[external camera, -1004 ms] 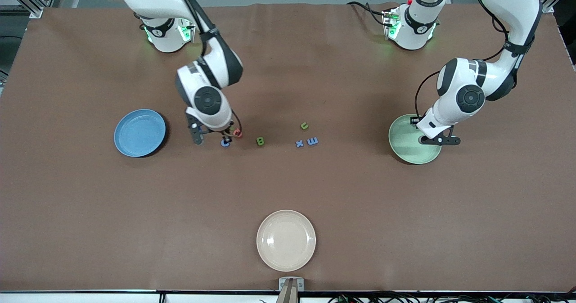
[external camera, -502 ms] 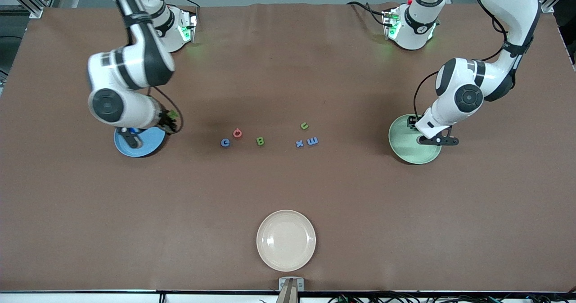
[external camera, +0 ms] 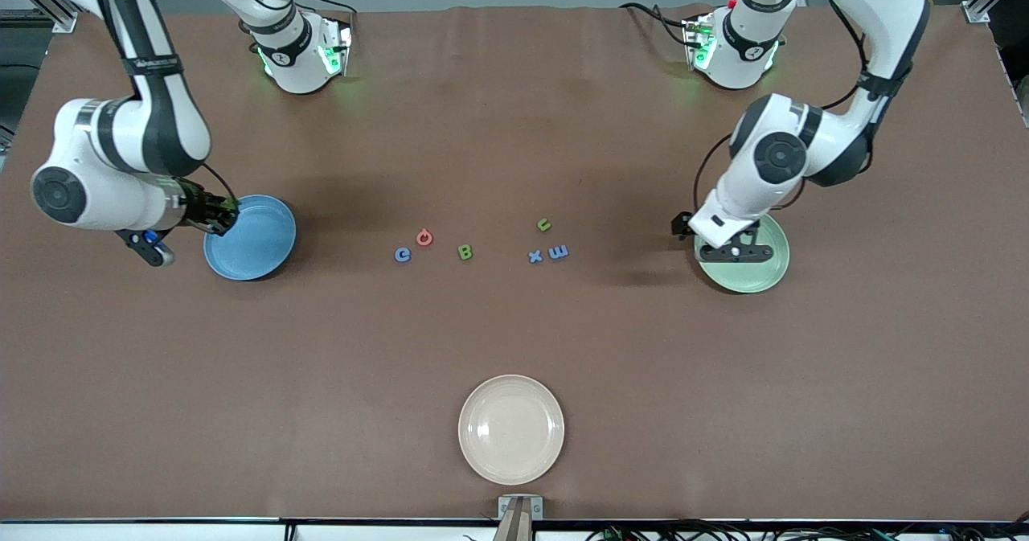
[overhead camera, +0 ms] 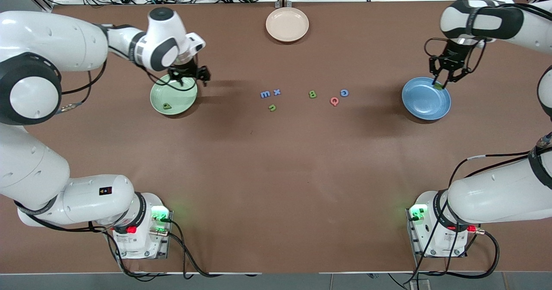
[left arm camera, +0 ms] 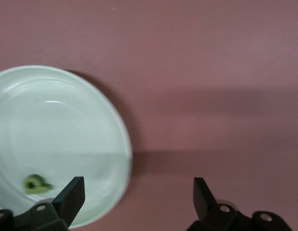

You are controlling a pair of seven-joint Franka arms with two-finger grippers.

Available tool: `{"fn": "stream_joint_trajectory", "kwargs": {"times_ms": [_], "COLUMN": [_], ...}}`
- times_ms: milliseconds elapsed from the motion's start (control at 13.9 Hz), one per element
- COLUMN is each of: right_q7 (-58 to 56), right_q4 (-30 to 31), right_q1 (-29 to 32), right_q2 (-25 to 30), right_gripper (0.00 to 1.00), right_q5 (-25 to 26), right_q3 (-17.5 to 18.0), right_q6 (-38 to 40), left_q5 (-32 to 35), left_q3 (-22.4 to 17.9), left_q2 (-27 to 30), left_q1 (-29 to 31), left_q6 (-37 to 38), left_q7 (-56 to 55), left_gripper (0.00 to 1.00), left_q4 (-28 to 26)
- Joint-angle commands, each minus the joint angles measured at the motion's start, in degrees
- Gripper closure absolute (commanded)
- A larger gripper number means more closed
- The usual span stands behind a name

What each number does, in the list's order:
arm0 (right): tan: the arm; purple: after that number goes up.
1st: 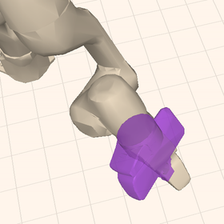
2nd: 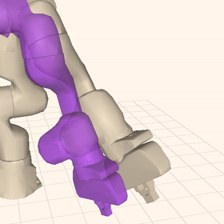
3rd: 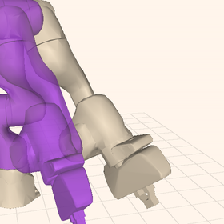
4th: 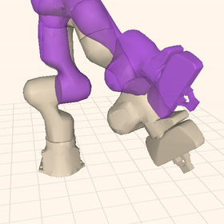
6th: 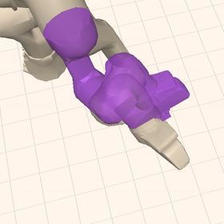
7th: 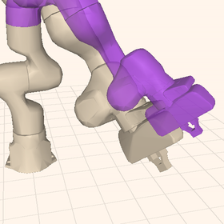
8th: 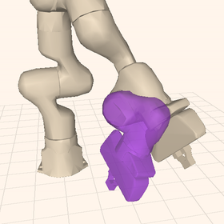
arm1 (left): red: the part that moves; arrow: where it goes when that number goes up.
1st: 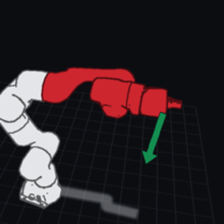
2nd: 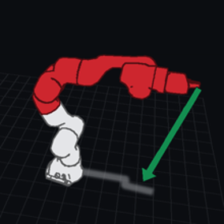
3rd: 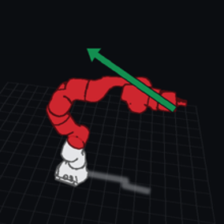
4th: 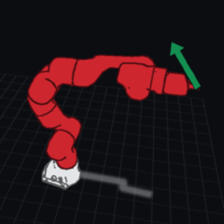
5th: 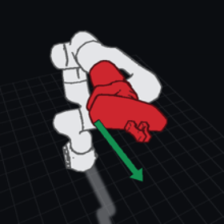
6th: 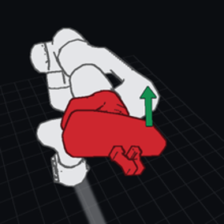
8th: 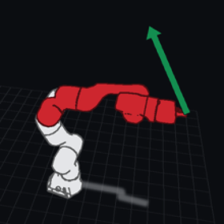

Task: Sort uppercase to blue plate, lowercase to green plate
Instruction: 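Place the green N on the blue plate with the right gripper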

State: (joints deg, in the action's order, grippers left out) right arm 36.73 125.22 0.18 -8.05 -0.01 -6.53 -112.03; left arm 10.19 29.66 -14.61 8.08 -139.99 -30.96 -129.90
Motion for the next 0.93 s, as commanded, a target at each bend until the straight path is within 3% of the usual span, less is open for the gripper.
{"fn": "stream_joint_trajectory", "kwargs": {"times_ms": [0,215,287,430,502,860], "right_q7": [-0.96,-0.96,-0.88,-0.88,-0.88,0.96], "right_q4": [0.91,0.82,0.73,0.64,0.56,0.64], "right_q1": [1.49,2.11,2.63,2.99,2.90,-0.25], "right_q2": [0.06,-0.91,-1.35,-1.88,-1.79,-0.83], "right_gripper": [1.00,0.96,0.81,0.30,0.00,0.00], "right_q5": [0.63,0.54,0.37,0.36,0.36,-0.07], "right_q3": [1.26,1.26,1.26,1.26,1.26,1.61], "right_q6": [-1.79,-2.40,-2.58,-2.67,-2.49,-1.44], "left_q5": [0.62,0.88,0.97,0.97,1.06,6.32], "left_q3": [2.33,1.98,1.98,1.89,1.81,0.23], "left_q2": [-7.34,-13.85,-15.43,-17.20,-18.25,-23.88], "left_q1": [-2.96,-9.56,-10.79,-13.25,-14.22,-19.14], "left_q6": [0.60,0.69,0.60,0.69,0.78,5.16], "left_q7": [-9.96,-21.03,-24.64,-28.96,-31.33,-41.62], "left_gripper": [0.01,0.01,0.01,0.01,0.01,0.01], "left_q4": [7.44,14.04,15.80,17.91,19.32,27.22]}}
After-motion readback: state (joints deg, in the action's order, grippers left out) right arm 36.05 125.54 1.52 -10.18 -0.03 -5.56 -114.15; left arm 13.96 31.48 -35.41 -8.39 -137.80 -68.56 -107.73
